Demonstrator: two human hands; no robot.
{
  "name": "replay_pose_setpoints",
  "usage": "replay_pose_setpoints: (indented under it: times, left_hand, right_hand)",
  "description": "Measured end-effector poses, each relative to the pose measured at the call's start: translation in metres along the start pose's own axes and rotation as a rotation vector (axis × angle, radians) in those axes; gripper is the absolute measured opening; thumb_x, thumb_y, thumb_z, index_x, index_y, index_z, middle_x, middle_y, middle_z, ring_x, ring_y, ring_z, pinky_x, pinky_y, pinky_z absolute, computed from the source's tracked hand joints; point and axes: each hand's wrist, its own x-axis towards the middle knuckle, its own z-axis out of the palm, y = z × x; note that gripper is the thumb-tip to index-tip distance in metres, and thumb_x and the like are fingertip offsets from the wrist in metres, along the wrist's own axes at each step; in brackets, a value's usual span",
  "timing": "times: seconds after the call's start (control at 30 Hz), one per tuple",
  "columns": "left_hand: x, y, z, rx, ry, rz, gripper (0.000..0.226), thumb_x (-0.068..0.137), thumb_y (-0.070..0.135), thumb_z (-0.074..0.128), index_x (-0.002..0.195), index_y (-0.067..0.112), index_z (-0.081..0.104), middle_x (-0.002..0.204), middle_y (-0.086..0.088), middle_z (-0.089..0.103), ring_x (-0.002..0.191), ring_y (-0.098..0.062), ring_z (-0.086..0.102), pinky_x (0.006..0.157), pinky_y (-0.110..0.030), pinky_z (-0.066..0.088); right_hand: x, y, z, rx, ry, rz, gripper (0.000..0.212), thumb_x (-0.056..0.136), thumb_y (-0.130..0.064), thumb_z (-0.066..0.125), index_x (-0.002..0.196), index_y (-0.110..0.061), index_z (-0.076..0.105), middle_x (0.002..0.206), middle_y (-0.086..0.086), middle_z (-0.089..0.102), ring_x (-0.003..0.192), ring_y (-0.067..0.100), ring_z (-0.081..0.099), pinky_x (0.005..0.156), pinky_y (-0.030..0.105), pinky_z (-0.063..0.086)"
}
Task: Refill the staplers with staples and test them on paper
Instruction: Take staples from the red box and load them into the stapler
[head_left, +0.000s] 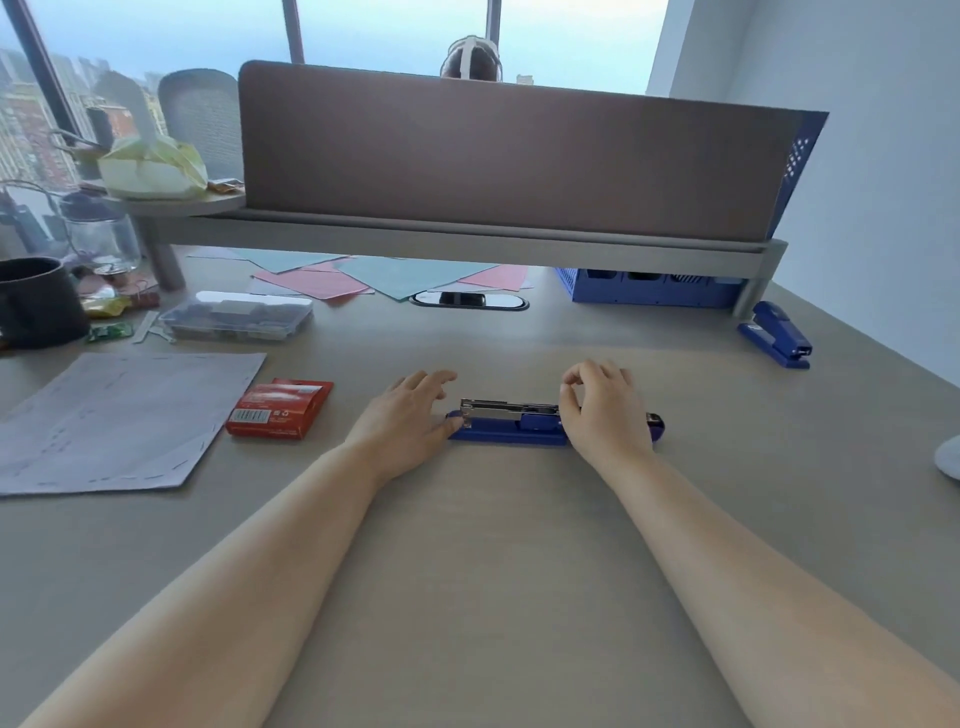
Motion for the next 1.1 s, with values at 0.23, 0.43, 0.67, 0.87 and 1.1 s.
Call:
replay_pose_setpoints:
  times: [0.23, 0.43, 0.67, 0.87, 1.1]
  left_hand:
    - [-0.004, -0.068, -0.058, 0.342, -0.213, -0.454, 0.074, 0.081, 0.057, 0.054, 0.142, 0.026, 0.025, 0.151, -0.010, 0.020, 0.139, -0.035, 0.016, 0.112, -0.052, 0.027]
    - [-0.028, -0.105, -0.082, 0.124, -0.325, -0.357, 0.087, 0.073, 0.040, 0.073, 0.144, 0.021, 0.026, 0.147, -0.008, 0.029, 0.132, -0.027, 0.037, 0.111, -0.033, 0.031]
    - [-0.046, -0.098, -0.071, 0.129, 0.044, -0.248, 0.090, 0.068, 0.044, 0.076, 0.141, 0.024, 0.028, 0.138, -0.003, 0.036, 0.118, -0.033, 0.041, 0.101, -0.040, 0.037]
    - [-0.046, -0.070, -0.055, 0.128, 0.199, -0.095, 0.086, 0.068, 0.043, 0.075, 0.140, 0.025, 0.031, 0.136, -0.006, 0.035, 0.122, -0.029, 0.042, 0.100, -0.042, 0.044]
    - [-0.050, -0.058, -0.053, 0.193, 0.294, -0.052, 0.086, 0.067, 0.054, 0.072, 0.138, 0.024, 0.034, 0.138, -0.003, 0.040, 0.119, -0.029, 0.049, 0.089, -0.041, 0.048]
  right_hand:
    - [0.024, -0.083, 0.038, 0.146, -0.167, -0.267, 0.011, 0.088, -0.019, 0.047, 0.086, -0.013, 0.057, 0.083, 0.005, 0.067, 0.074, 0.026, 0.058, 0.067, 0.036, 0.050]
    - [0.034, -0.125, 0.057, 0.230, -0.219, -0.309, 0.011, 0.087, -0.018, 0.048, 0.088, -0.014, 0.059, 0.084, 0.005, 0.068, 0.078, 0.026, 0.058, 0.071, 0.036, 0.049]
    - [0.004, -0.139, 0.069, 0.283, -0.232, -0.364, 0.012, 0.087, -0.019, 0.051, 0.092, -0.013, 0.060, 0.085, 0.007, 0.068, 0.079, 0.026, 0.061, 0.070, 0.035, 0.050]
    - [-0.003, -0.146, 0.061, 0.542, -0.273, -0.235, 0.026, 0.093, -0.033, 0.046, 0.107, -0.011, 0.051, 0.093, 0.002, 0.062, 0.081, 0.015, 0.060, 0.062, 0.015, 0.044]
    - [-0.008, -0.144, 0.057, 0.620, -0.273, -0.254, 0.027, 0.092, -0.031, 0.050, 0.111, -0.012, 0.050, 0.092, -0.001, 0.060, 0.083, 0.015, 0.060, 0.066, 0.015, 0.048]
